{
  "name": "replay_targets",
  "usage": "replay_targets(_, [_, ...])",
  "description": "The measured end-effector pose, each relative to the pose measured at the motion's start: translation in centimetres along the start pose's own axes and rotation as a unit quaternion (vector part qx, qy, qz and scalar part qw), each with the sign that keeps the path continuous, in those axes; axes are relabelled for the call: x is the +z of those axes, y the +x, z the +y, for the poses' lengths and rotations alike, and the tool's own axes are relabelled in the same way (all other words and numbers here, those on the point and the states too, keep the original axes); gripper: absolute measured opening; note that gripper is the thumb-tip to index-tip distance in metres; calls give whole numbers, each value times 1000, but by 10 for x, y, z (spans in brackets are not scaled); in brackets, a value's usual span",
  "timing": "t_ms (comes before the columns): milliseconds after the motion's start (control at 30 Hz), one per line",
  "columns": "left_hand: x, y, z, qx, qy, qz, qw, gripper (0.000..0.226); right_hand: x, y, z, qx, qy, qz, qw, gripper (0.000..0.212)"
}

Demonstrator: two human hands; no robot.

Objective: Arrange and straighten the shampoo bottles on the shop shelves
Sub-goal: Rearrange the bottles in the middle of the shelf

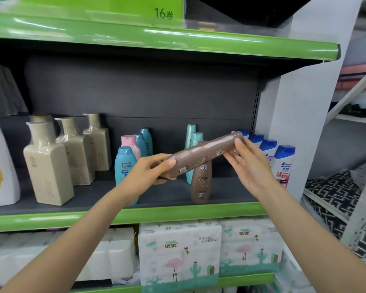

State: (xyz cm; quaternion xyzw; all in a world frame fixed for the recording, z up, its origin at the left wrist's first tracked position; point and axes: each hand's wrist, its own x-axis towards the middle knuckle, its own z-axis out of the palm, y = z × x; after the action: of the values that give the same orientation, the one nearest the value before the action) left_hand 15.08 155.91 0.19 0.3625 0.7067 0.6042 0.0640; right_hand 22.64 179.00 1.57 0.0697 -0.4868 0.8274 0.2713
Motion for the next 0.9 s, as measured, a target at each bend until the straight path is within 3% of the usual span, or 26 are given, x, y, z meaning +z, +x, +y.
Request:
replay_targets(267, [-5,12,-6,-70,-40,-67,994,30,17,9,3,-23,-39,50,998,32])
replay_targets(433, [-5,23,-7,-16,6,-96,995,16,23,14,-3,-51,-101,96,989,21])
replay_targets(567, [-5,46,-4,38,45,-59,997,10,19,23,-14,-71,-184,87,976,17])
replay_targets(667, [0,70,-9,82,101,23,991,11,11,35,-22,-79,-245,93,962,25])
replay_targets(900, [12,137,-18,109,183,122,969,13,-16,75,-22,-77,-344,47,935,22])
